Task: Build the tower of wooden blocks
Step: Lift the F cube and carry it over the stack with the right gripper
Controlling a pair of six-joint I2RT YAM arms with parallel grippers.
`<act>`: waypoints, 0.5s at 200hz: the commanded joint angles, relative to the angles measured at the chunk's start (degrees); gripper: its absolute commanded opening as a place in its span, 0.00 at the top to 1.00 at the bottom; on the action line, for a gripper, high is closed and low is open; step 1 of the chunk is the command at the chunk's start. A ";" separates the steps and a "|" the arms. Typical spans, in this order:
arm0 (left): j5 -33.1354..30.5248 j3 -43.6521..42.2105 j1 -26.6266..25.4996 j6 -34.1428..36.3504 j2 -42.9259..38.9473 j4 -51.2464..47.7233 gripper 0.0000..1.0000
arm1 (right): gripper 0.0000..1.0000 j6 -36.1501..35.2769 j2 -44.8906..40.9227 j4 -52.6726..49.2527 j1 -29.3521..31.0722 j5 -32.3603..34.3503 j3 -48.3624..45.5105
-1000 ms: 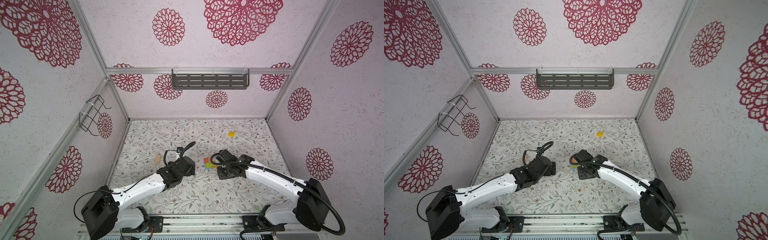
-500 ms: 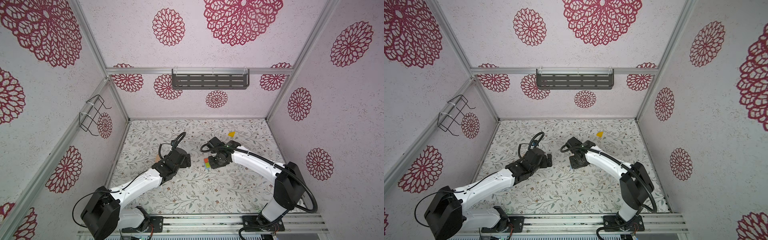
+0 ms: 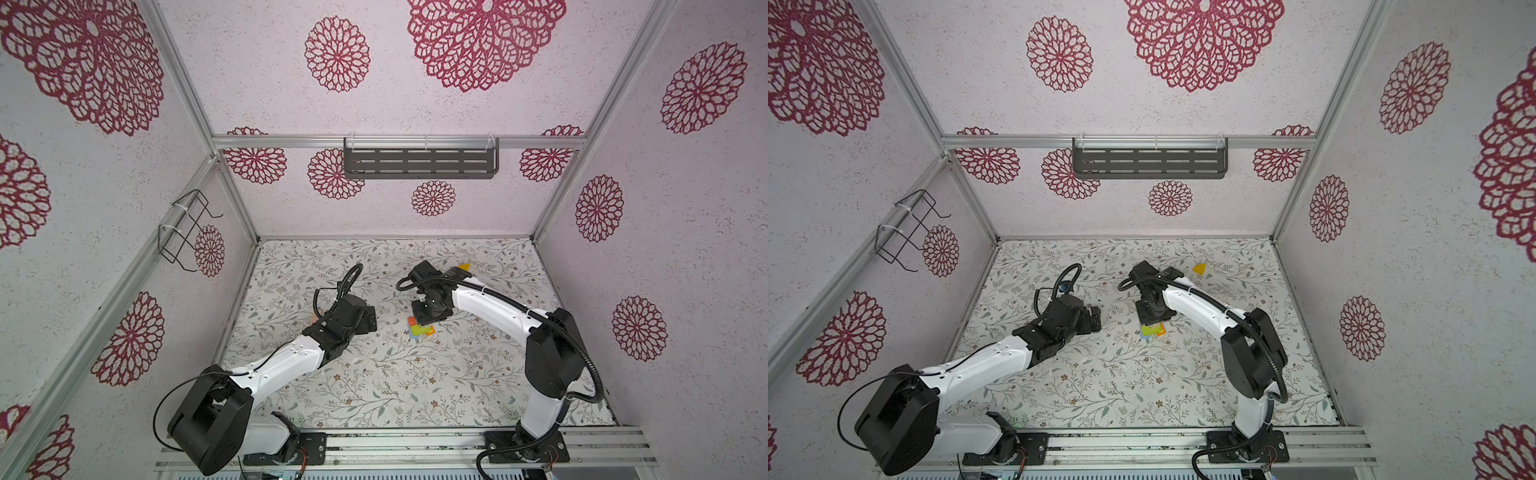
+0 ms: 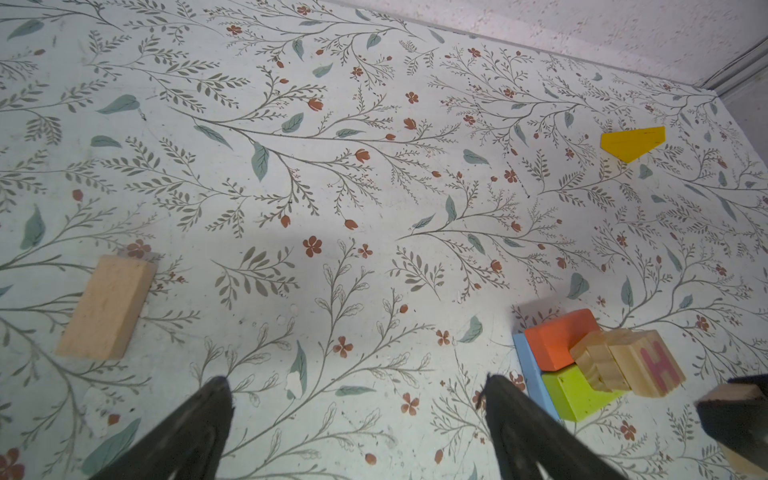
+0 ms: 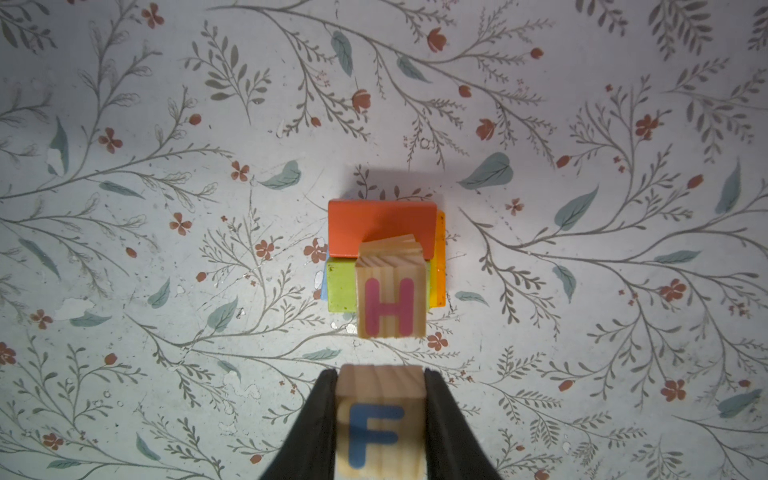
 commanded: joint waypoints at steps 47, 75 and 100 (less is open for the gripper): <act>1.71 -1.53 0.61 -0.68 0.99 3.75 0.03 | 0.72 -1.30 2.17 -1.73 -1.06 -0.77 3.30; 1.86 -1.62 0.71 -0.73 1.20 3.89 0.03 | 0.72 -1.26 3.04 -1.70 -1.23 -0.80 3.69; 2.11 -1.76 0.82 -0.81 1.08 4.06 0.03 | 0.72 -1.23 3.37 -1.84 -1.42 -0.70 4.31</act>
